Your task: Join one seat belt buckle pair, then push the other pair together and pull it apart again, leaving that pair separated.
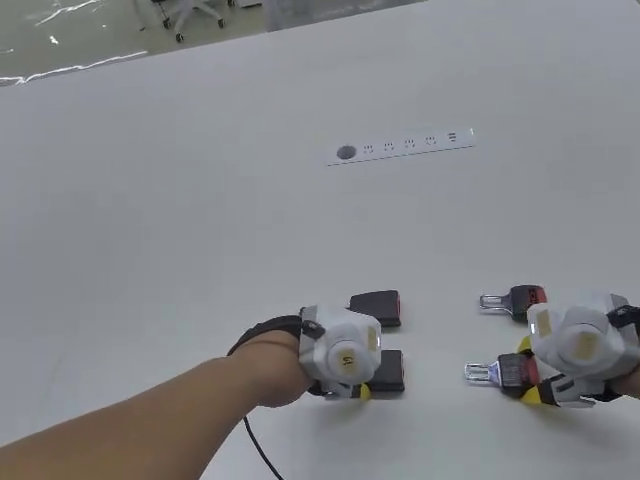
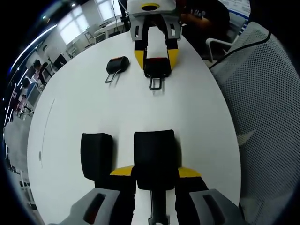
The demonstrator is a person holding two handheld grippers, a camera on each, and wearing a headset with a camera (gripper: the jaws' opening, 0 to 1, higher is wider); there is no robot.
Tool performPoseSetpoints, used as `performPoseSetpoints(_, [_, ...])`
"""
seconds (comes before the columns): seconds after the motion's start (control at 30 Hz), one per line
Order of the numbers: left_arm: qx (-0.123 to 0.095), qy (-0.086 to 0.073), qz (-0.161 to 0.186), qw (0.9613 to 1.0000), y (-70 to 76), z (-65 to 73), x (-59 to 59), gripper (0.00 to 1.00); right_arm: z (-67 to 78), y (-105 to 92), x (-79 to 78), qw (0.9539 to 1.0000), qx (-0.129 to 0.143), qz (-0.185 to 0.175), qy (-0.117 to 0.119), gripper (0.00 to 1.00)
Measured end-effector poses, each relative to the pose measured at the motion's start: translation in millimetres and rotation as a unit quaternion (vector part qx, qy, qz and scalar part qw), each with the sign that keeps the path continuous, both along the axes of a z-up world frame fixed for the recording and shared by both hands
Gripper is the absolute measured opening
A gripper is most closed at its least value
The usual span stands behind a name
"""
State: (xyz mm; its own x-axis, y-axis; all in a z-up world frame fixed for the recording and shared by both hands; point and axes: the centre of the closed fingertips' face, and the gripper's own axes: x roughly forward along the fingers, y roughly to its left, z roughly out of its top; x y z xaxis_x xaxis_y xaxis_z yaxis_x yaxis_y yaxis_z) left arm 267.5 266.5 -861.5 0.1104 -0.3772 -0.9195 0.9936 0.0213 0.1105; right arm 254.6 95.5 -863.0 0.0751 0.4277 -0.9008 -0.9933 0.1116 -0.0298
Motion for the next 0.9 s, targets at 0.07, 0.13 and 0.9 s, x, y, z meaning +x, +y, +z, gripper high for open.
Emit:
performPoseSetpoints(0.07, [0.001, 0.000, 0.001, 1.0000, 0.3, -0.1, 0.0, 0.32, -0.9, 10.4, 0.3, 1.0000, 0.006, 0.000, -0.001, 0.35])
performPoseSetpoints(0.13, [0.002, 0.000, 0.000, 1.0000, 0.1, -0.2, -0.1, 0.32, -1.6, 20.8, -0.7, 0.9999, 0.011, 0.004, -0.002, 0.35])
performPoseSetpoints(0.9, [0.012, -0.002, -0.001, 0.9999, -0.9, -0.3, -0.5, 0.32, -2.7, 72.6, 2.4, 0.9998, 0.018, 0.011, 0.006, 0.34])
